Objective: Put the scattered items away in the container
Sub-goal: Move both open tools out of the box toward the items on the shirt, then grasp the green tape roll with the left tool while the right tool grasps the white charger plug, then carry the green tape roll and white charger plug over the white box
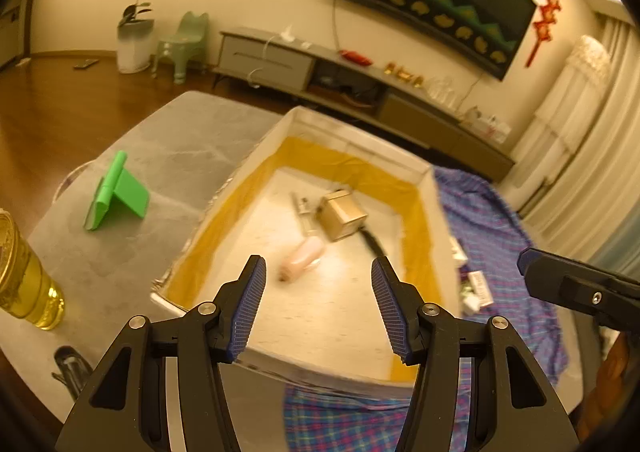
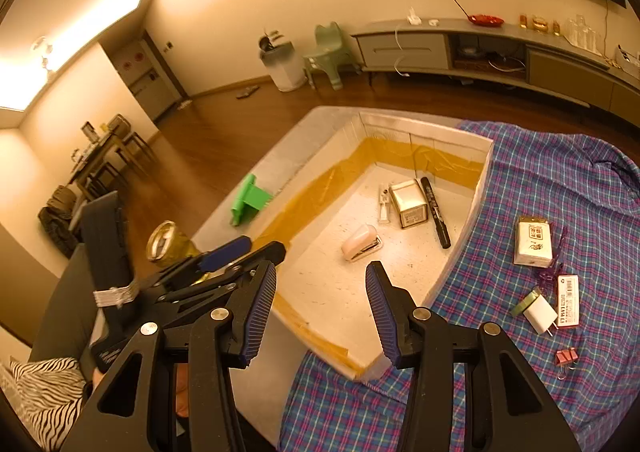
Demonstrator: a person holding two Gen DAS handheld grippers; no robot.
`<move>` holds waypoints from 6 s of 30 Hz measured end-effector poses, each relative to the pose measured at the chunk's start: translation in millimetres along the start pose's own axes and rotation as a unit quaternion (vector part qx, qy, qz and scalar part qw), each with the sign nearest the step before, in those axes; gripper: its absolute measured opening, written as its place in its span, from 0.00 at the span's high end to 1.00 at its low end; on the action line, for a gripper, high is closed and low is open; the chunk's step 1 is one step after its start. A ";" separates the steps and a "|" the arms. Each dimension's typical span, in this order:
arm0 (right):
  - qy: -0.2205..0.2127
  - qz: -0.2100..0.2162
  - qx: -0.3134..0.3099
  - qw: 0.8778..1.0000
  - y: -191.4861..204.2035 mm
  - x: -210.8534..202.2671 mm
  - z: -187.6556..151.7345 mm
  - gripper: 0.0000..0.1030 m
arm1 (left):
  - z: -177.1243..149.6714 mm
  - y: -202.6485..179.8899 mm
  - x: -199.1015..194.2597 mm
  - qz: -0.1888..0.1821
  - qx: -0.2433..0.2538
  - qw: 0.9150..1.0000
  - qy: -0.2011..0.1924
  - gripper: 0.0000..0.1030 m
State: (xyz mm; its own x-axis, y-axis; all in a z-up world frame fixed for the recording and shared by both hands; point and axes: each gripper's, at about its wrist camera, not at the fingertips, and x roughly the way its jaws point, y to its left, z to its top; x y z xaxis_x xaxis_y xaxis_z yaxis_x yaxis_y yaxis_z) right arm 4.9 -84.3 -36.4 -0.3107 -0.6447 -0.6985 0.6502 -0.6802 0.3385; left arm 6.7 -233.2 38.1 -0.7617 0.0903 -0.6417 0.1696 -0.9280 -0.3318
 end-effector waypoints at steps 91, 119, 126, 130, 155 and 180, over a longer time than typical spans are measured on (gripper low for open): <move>0.007 -0.081 -0.001 0.997 -229.4 -0.9 -51.6 0.69 | -45.9 -222.9 161.9 -0.082 0.207 0.970 0.098 0.91; -0.089 -0.075 -0.037 0.993 -125.3 -53.1 -30.1 0.69 | -17.6 -171.8 43.4 -0.083 0.162 0.983 0.010 0.91; -0.107 -0.062 -0.052 0.991 -94.5 -60.4 -22.8 0.69 | -12.4 -152.4 22.8 -0.078 0.147 0.986 -0.007 0.91; -0.110 -0.055 -0.059 0.991 -77.3 -58.1 -21.3 0.69 | -9.1 -139.9 12.4 -0.074 0.138 0.988 -0.013 0.91; -0.103 -0.036 -0.090 0.990 -22.1 -15.7 -9.6 0.69 | 5.8 -65.1 -1.8 -0.044 0.070 0.996 -0.030 0.91; -0.062 -0.060 -0.096 0.992 -49.8 51.4 33.9 0.69 | -3.8 -55.9 58.2 -0.031 0.047 0.998 0.036 0.91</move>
State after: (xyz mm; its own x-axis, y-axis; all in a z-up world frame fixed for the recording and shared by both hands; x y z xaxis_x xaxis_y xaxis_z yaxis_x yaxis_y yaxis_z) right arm -66.9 -95.4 -67.8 -0.4688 -0.6087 -0.6400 0.7201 -0.6830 0.1221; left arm -44.6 -174.7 16.7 -0.7209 0.1714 -0.6715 0.0610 -0.9495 -0.3079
